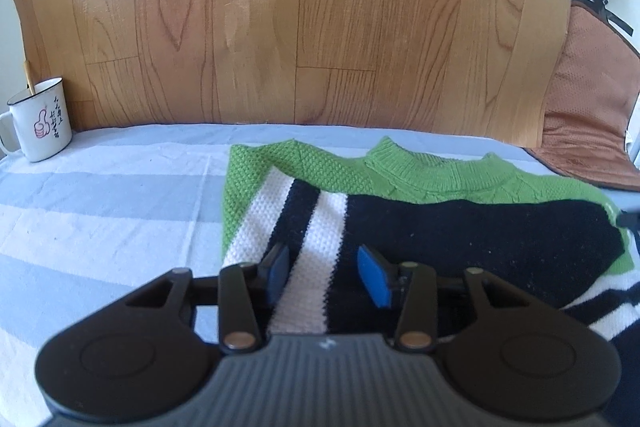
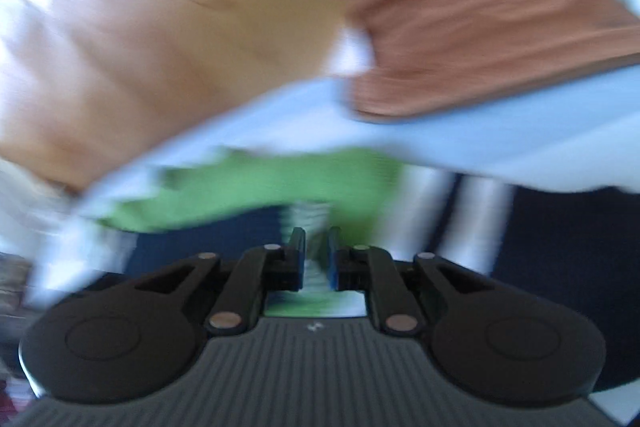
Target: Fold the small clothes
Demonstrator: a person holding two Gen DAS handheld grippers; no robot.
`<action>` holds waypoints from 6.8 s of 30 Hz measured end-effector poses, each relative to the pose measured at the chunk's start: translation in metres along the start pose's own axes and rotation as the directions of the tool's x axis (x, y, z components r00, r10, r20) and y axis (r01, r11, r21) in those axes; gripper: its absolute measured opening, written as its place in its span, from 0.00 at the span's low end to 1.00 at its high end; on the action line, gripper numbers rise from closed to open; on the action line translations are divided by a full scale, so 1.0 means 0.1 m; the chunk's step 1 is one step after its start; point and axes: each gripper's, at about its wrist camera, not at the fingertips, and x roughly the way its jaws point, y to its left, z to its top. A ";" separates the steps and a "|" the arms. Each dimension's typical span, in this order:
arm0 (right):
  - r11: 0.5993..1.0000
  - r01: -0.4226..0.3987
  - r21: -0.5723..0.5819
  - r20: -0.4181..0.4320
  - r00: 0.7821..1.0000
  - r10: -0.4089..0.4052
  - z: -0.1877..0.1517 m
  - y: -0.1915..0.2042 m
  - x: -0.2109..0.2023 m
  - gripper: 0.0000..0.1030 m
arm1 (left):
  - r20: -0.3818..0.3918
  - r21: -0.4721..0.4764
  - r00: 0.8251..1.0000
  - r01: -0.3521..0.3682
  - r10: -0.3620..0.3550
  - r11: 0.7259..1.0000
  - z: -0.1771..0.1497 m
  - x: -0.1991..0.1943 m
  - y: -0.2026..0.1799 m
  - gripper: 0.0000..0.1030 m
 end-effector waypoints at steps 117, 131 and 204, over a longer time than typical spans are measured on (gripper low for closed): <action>0.913 -0.404 0.051 0.186 0.903 0.389 -1.38 0.55 -0.36 0.47 | 0.153 0.033 0.988 0.018 -0.023 0.999 0.01 -0.32 0.08 0.33; 0.909 -0.413 0.054 0.194 0.897 0.396 -1.39 0.50 -0.38 0.48 | 0.078 0.005 0.997 0.008 -0.009 1.000 -0.04 -0.16 0.16 0.39; 0.926 -0.375 0.041 0.180 0.914 0.363 -1.35 0.53 -0.36 0.48 | 0.023 0.049 1.000 -0.021 0.020 0.999 -0.05 -0.07 0.11 0.56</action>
